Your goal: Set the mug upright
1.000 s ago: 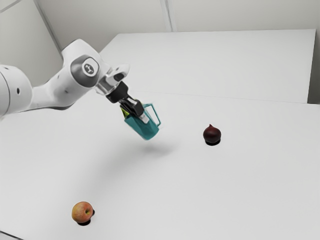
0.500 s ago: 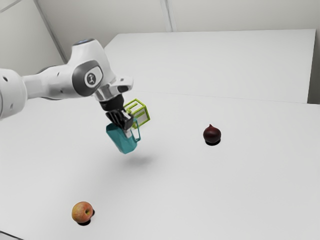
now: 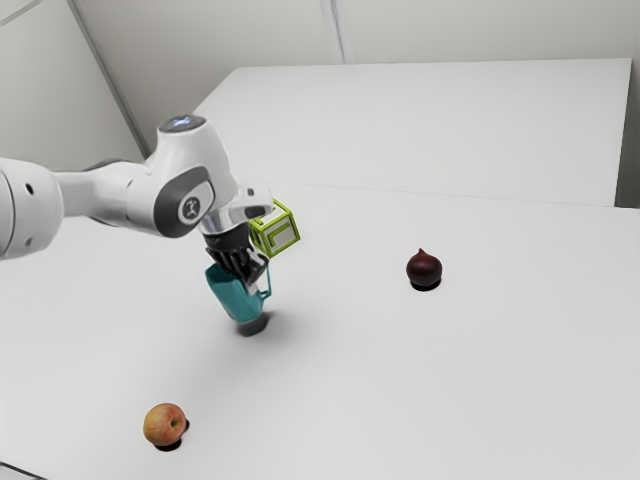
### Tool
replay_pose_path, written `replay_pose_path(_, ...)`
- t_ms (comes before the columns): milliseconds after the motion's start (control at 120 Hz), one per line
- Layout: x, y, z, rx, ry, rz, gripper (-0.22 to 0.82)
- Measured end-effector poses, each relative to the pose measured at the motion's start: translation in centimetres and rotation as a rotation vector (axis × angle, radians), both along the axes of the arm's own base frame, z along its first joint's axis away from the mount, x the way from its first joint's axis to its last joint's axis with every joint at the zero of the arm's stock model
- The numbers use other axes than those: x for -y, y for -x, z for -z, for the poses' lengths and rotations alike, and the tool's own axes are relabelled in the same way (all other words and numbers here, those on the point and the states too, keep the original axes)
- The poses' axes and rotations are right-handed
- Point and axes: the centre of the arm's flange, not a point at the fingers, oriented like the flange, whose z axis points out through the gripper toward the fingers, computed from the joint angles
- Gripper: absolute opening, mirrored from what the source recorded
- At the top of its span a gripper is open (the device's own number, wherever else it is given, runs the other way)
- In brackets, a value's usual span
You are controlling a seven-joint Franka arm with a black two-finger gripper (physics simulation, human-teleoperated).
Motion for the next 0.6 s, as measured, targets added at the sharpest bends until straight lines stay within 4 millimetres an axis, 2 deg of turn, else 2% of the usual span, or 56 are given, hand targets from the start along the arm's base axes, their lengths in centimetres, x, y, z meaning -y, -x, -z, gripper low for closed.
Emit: replay_pose_path(600, 0.3, 0.6, 1.7, 0.035, 0.000, -0.126, -0.18)
